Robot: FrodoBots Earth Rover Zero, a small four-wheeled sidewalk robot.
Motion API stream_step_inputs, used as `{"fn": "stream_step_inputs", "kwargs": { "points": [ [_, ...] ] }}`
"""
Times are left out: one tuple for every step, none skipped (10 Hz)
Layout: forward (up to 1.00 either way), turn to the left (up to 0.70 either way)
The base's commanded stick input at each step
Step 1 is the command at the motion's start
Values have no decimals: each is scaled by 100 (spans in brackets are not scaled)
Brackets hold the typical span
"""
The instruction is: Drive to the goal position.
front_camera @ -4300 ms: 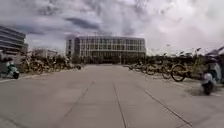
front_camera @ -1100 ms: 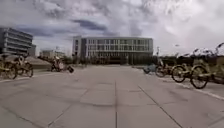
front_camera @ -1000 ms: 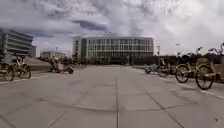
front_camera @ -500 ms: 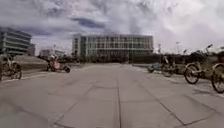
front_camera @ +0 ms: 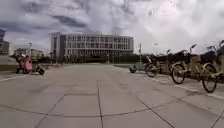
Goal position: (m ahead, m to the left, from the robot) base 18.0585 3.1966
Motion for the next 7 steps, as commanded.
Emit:
{"fn": "stream_step_inputs", "kwargs": {
  "points": [
    [100, 0],
    [100, 0],
    [100, 0],
    [100, 0],
    [100, 0],
    [100, 0],
    [100, 0]
  ]
}}
